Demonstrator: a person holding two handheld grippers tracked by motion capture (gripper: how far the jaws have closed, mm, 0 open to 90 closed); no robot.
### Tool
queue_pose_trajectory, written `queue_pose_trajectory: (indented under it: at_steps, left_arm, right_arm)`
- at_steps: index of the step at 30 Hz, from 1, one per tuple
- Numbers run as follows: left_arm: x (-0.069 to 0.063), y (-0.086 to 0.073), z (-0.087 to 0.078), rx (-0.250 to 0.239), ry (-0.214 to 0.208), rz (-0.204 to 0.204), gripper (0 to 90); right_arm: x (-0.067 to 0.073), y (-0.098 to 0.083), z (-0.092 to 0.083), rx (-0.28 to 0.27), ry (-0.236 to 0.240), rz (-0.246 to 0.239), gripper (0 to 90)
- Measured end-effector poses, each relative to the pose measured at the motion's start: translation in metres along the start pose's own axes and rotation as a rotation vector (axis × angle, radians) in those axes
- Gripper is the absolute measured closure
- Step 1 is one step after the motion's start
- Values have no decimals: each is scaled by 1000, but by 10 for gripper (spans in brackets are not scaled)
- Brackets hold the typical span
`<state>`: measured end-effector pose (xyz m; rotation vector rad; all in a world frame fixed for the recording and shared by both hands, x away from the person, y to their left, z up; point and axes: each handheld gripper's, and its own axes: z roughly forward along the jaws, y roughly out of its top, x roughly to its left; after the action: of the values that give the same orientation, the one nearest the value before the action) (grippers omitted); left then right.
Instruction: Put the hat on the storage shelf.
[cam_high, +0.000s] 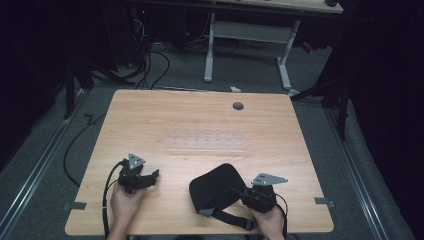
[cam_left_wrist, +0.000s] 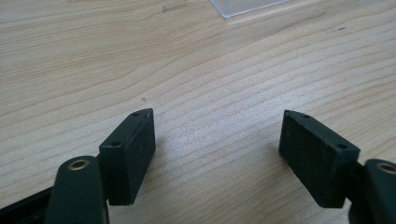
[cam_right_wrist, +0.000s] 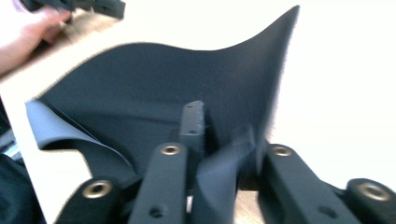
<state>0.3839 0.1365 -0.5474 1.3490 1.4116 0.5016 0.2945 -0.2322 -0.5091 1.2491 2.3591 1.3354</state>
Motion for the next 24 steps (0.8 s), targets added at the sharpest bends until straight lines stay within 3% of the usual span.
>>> queue_pose_trajectory:
  at_steps: [17, 24]
  left_arm:
    - [0, 1, 1, 2, 7, -2, 272]
    - [0, 0, 1, 2, 2, -6, 264]
  right_arm:
    - [-6, 12, -11, -38, 33, 17, 852]
    - [-13, 16, -16, -63, 37, 60, 852]
